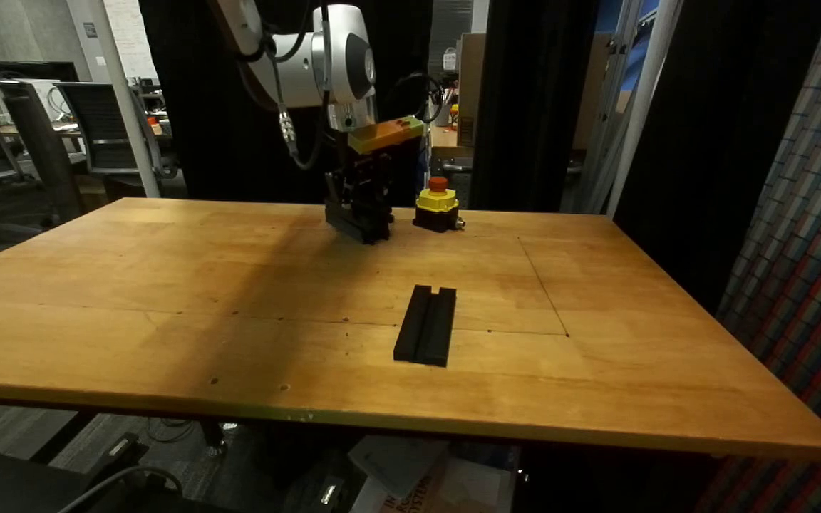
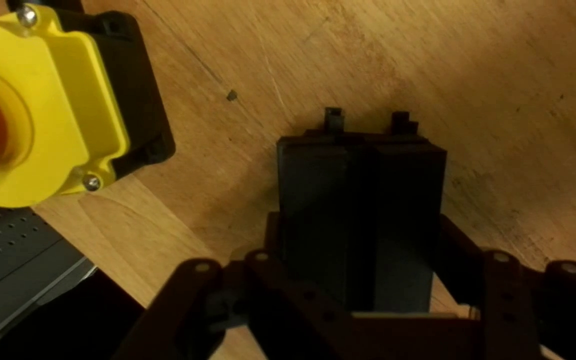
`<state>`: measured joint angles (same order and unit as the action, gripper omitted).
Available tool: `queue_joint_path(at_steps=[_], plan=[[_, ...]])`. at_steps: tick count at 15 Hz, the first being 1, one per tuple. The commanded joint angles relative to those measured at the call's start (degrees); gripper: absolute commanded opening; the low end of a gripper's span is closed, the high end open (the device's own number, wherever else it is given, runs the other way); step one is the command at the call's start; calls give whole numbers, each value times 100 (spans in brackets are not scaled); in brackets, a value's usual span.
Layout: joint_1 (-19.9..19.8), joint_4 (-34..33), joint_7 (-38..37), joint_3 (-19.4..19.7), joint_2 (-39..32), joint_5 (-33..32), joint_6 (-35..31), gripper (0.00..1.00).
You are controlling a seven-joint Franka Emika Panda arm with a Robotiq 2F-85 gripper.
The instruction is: Arrange the black objects together
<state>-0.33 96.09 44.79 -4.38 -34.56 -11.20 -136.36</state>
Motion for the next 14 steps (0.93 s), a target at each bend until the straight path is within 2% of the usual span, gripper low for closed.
queue_joint_path(at_steps=[1, 7, 14], plan=[[4, -254, -20, 26, -92, -127, 185, 99], [-19, -138, -71, 33, 80, -86, 285, 100], [-63, 506, -588, 102, 980, -30, 326, 100]])
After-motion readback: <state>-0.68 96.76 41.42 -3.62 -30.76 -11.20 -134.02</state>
